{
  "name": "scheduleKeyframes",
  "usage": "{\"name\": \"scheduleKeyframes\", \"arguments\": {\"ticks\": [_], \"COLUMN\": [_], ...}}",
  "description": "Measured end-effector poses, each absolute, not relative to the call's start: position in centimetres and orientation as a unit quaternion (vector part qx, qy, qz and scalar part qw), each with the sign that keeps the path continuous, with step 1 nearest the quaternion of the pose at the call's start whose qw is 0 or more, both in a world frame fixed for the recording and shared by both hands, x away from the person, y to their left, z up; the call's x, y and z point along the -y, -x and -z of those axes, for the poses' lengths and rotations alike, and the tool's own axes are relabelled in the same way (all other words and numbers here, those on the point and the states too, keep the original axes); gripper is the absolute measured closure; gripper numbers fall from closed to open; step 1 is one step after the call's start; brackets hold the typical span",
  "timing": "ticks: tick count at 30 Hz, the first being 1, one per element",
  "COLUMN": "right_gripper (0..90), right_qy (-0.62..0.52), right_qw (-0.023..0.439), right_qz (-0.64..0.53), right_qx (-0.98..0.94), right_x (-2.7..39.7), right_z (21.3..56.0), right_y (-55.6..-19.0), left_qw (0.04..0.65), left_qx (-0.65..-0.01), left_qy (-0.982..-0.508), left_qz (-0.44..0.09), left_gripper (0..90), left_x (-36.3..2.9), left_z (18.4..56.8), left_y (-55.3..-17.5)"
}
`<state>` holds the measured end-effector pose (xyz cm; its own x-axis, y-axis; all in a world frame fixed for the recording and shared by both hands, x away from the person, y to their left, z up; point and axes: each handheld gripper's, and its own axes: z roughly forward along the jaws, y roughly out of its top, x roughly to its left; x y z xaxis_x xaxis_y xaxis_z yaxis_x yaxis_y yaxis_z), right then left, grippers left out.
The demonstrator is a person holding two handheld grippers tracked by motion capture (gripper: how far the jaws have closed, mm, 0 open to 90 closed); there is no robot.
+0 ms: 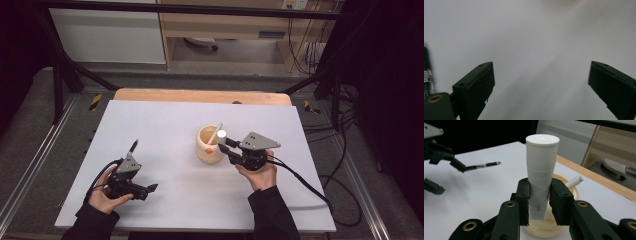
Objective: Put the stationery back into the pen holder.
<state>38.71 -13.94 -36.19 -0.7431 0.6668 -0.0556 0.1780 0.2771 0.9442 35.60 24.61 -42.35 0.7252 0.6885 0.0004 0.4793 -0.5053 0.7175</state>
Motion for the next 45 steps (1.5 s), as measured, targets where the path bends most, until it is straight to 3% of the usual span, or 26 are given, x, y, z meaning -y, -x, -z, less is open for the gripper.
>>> {"name": "scheduleKeyframes", "arguments": {"ticks": [21, 45], "right_gripper": [70.3, 68.3], "right_qy": [-0.331, -0.362], "right_qw": [0.202, 0.157], "right_qz": [-0.562, -0.525], "right_qx": [-0.731, -0.755], "right_x": [11.9, 10.9], "right_z": [36.4, 39.7], "right_y": [-43.5, -44.3], "left_qw": [0.366, 0.367], "left_qx": [-0.349, -0.349], "left_qy": [-0.851, -0.85], "left_qz": [-0.142, -0.144], "left_gripper": [6.8, 6.8], "left_x": [-25.5, -25.7], "left_z": [42.5, 42.5], "left_y": [-35.8, -35.8]}}
